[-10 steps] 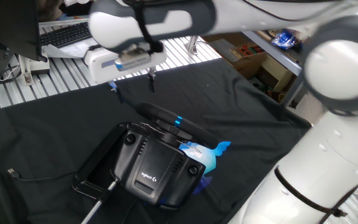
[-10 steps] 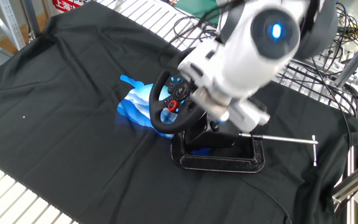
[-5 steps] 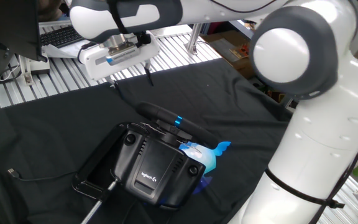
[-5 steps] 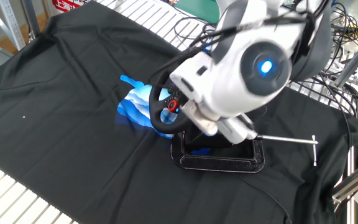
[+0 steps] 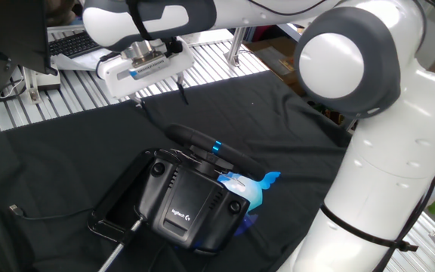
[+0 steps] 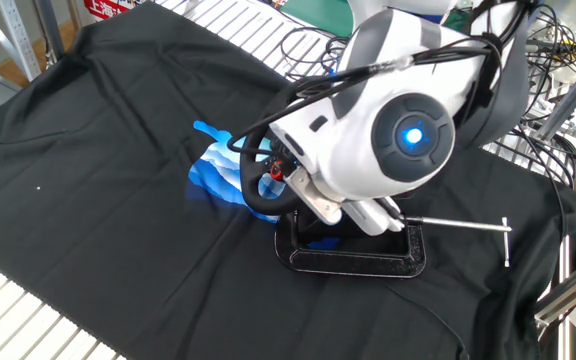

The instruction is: Rotate the steering wheel 90 degrees counterclockwise

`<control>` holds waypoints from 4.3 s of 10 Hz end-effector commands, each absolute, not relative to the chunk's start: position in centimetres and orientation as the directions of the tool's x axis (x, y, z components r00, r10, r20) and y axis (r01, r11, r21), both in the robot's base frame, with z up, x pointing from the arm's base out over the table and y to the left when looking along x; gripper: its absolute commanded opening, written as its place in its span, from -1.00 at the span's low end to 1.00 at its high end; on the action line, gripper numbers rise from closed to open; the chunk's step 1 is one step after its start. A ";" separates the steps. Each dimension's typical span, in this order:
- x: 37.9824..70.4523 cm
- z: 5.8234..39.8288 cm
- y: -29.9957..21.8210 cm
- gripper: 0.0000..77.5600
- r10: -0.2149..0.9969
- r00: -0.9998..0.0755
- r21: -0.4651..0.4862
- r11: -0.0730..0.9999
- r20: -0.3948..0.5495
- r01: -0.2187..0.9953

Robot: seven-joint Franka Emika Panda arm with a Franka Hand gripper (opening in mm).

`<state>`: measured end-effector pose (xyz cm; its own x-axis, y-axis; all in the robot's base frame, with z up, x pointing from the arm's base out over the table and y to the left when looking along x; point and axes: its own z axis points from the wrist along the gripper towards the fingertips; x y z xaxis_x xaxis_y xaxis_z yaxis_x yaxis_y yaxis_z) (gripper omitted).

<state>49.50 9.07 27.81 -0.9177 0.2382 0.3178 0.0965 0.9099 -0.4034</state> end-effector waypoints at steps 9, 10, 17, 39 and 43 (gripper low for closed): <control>49.2 27.3 8.2 1.00 0.252 -0.917 -0.397 0.910 0.310 0.116; 49.2 27.3 8.2 1.00 0.251 -0.917 -0.398 0.910 0.308 0.116; 49.2 27.3 8.2 1.00 0.312 -0.916 -0.383 0.902 0.252 0.202; 49.4 25.8 9.7 1.00 0.172 -0.943 -0.398 0.916 0.284 0.048; 49.1 24.9 9.8 1.00 0.196 -0.941 -0.413 0.908 0.275 0.068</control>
<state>49.18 9.75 24.83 -0.9418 0.1885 0.2785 0.0607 0.9099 -0.4105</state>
